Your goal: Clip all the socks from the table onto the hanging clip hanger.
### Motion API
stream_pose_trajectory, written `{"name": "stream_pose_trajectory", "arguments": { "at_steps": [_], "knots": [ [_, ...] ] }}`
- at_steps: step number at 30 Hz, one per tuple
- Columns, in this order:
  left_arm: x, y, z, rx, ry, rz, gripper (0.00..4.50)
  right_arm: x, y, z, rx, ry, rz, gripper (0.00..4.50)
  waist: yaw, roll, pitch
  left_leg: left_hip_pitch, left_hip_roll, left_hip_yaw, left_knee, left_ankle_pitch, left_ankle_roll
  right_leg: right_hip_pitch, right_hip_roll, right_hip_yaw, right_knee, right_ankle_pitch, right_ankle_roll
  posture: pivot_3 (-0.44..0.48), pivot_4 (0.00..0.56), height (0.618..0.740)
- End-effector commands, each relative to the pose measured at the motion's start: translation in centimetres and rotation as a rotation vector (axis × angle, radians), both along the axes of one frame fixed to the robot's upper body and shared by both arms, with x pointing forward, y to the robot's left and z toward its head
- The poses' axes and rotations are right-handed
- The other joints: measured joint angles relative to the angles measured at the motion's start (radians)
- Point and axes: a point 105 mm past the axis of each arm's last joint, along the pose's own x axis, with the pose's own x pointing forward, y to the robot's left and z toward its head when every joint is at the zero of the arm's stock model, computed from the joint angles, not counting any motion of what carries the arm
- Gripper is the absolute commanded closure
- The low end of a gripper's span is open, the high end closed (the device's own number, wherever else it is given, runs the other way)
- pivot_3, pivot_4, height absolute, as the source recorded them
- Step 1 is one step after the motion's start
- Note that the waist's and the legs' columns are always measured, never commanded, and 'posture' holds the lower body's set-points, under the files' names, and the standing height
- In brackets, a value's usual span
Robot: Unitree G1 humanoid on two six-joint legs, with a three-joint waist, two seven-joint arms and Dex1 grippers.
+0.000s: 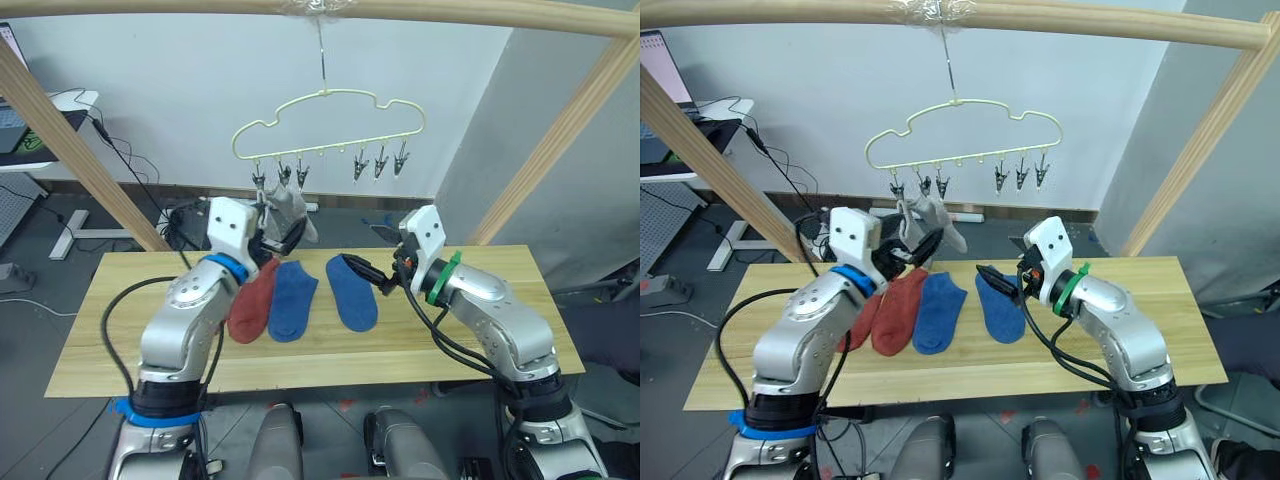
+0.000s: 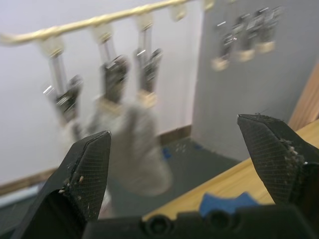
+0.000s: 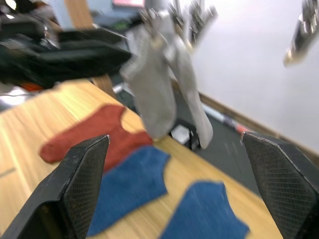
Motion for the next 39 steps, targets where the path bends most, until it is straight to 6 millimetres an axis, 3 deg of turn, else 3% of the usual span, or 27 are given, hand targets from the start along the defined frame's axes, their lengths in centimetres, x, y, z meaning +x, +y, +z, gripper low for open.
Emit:
{"name": "stream_pose_trajectory", "arguments": {
  "at_steps": [1,6,22,39],
  "knots": [
    [0.3,-0.9,2.1,-0.038,-0.118,-0.005,0.62,-0.6,-0.7,2.6,0.056,-0.092,0.011,0.0,0.0,0.0,0.0,0.0,0.0,0.0,0.001,0.0,0.0,0.0,0.0,0.0,0.0,0.0,0.0,0.0,0.175,0.74],
    [1.5,-1.4,2.0,-0.083,-0.148,0.044,2.13,-0.6,-0.8,3.9,0.074,-0.143,0.018,0.0,-0.005,0.0,0.0,0.0,0.0,0.0,0.002,0.0,0.0,0.0,0.001,0.001,0.001,0.0,0.0,-0.013,0.174,0.74],
    [4.7,-1.3,1.5,-0.08,-0.205,0.15,2.13,-1.0,-1.1,6.2,0.111,-0.163,0.086,0.0,-0.019,0.0,0.0,0.0,0.0,0.0,0.003,0.0,0.0,0.001,0.001,0.0,0.001,0.001,0.0,-0.046,0.18,0.74],
    [5.8,-0.9,1.7,-0.077,-0.226,0.184,2.13,-1.2,-1.0,6.3,0.129,-0.154,0.085,0.0,-0.029,0.0,0.0,0.0,0.0,0.0,0.003,0.0,0.0,0.001,0.002,0.001,0.002,0.001,0.0,-0.051,0.184,0.74]
  ]
}}
